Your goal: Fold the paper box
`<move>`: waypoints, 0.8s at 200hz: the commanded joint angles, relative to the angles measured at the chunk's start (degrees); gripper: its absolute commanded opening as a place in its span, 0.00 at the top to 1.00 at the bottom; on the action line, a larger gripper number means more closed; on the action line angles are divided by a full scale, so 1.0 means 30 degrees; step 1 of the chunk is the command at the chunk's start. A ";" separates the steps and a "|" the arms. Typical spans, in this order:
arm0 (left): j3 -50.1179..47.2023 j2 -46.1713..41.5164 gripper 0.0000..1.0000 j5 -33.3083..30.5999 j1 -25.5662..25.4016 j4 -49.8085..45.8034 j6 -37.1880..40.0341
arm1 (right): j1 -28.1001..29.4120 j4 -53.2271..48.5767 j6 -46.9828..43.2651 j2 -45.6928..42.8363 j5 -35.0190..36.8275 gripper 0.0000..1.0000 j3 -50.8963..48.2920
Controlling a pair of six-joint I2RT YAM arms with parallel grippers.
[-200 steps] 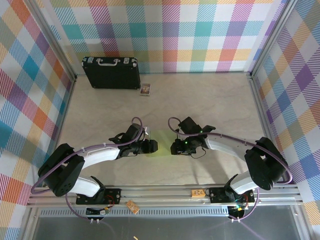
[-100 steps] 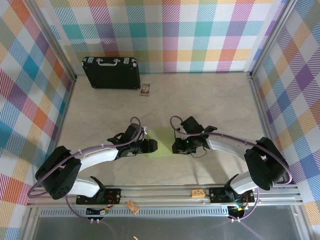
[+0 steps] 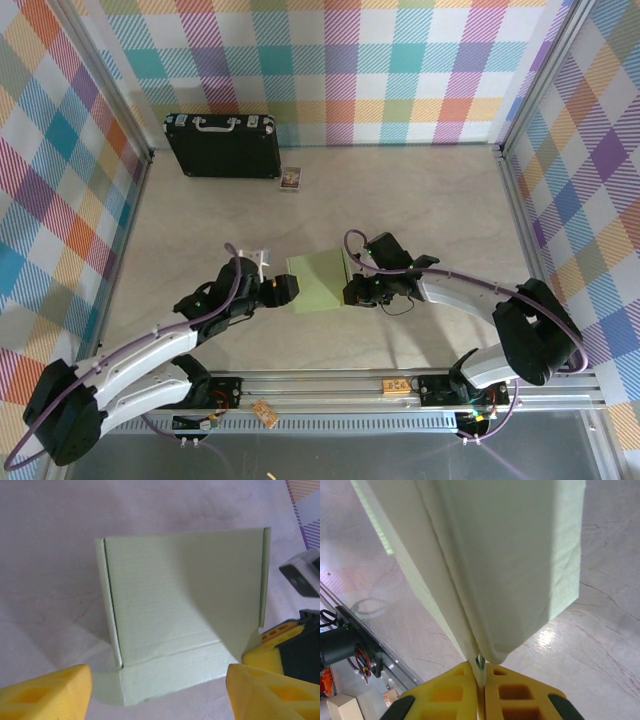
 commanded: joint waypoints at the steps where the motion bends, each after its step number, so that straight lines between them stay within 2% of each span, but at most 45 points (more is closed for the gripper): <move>1: -0.1256 -0.0960 0.29 0.1056 -0.0178 -0.0351 -0.1040 | -0.0217 0.0422 0.0625 -0.0393 -0.0423 0.91 -0.0500; 27: -0.2842 -0.0649 0.29 0.1854 -0.0188 0.2172 -0.2084 | -0.0250 0.0782 0.0915 -0.0351 -0.0636 0.91 -0.0617; 53: -0.2343 0.2018 0.28 0.2415 -0.0188 0.3387 -0.1947 | -0.0301 0.1039 0.1119 -0.0219 -0.1039 0.91 -0.0610; 93: -0.1508 0.5224 0.28 0.2142 -0.0196 0.5148 -0.1614 | -0.0393 0.0891 0.1004 -0.0212 -0.1199 0.91 -0.0641; 134: -0.1444 0.6455 0.31 0.3039 -0.0195 0.7087 -0.1657 | -0.0512 0.0885 0.0836 -0.0014 -0.1464 0.91 -0.0601; 160: -0.1221 0.6519 0.32 0.2744 -0.0208 0.6636 -0.1017 | -0.0601 0.0900 0.0770 0.0102 -0.1554 0.91 -0.0604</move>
